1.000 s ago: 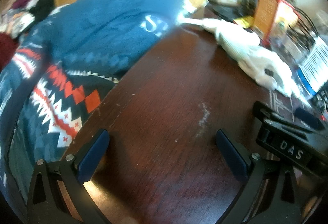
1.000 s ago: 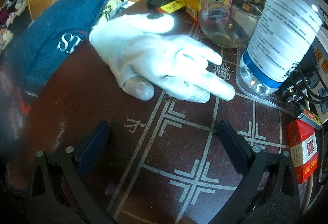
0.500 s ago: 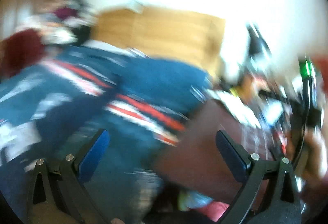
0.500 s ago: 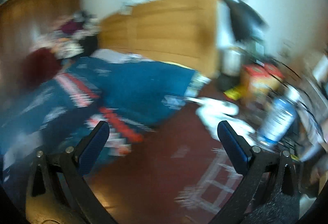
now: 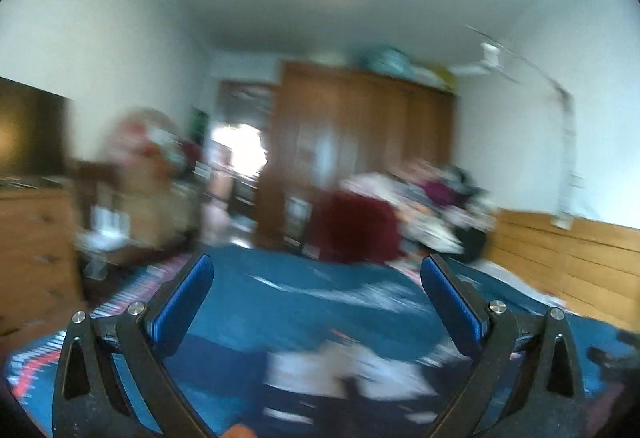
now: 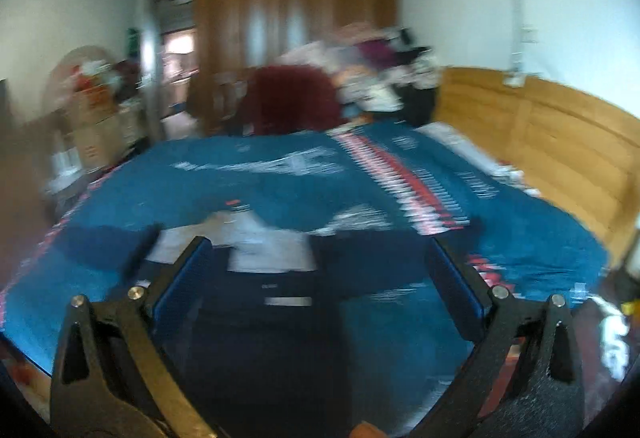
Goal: Fold large clothes
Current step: 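Carry both tools from the desk over to the navy shirt on the bed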
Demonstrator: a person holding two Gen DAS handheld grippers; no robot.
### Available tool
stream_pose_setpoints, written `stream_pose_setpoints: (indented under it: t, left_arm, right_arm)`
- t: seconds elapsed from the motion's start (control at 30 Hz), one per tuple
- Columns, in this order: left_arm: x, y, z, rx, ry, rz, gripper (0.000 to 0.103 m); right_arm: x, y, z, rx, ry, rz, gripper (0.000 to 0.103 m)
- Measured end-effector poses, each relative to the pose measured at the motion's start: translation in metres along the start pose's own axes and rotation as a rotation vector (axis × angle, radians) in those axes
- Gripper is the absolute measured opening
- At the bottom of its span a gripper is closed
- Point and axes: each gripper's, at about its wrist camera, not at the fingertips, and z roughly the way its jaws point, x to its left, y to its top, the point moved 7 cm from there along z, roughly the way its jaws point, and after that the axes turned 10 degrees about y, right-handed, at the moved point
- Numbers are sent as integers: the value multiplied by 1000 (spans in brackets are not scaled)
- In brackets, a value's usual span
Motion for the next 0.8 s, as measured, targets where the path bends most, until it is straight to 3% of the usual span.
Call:
stream_pose_setpoints:
  t: [0.1, 0.23, 0.33, 0.5, 0.67, 0.8]
  left_arm:
    - [32, -24, 23, 78, 65, 42, 103]
    - [41, -90, 62, 264, 39, 183, 103]
    - [18, -182, 107, 462, -13, 261, 103]
    - [-37, -360, 139, 730, -23, 410, 103]
    - [-48, -456, 158, 882, 6, 484, 103]
    - [-51, -486, 170, 917, 12, 477, 103]
  right_arm:
    - [34, -22, 47, 76, 78, -6, 103]
    - [31, -88, 110, 239, 98, 5, 103]
    - [25, -136, 152, 343, 44, -1, 103]
    - [-3, -193, 209, 488, -1, 59, 103]
    - [-19, -226, 240, 565, -29, 101, 103]
    - [-24, -237, 245, 565, 23, 124, 103]
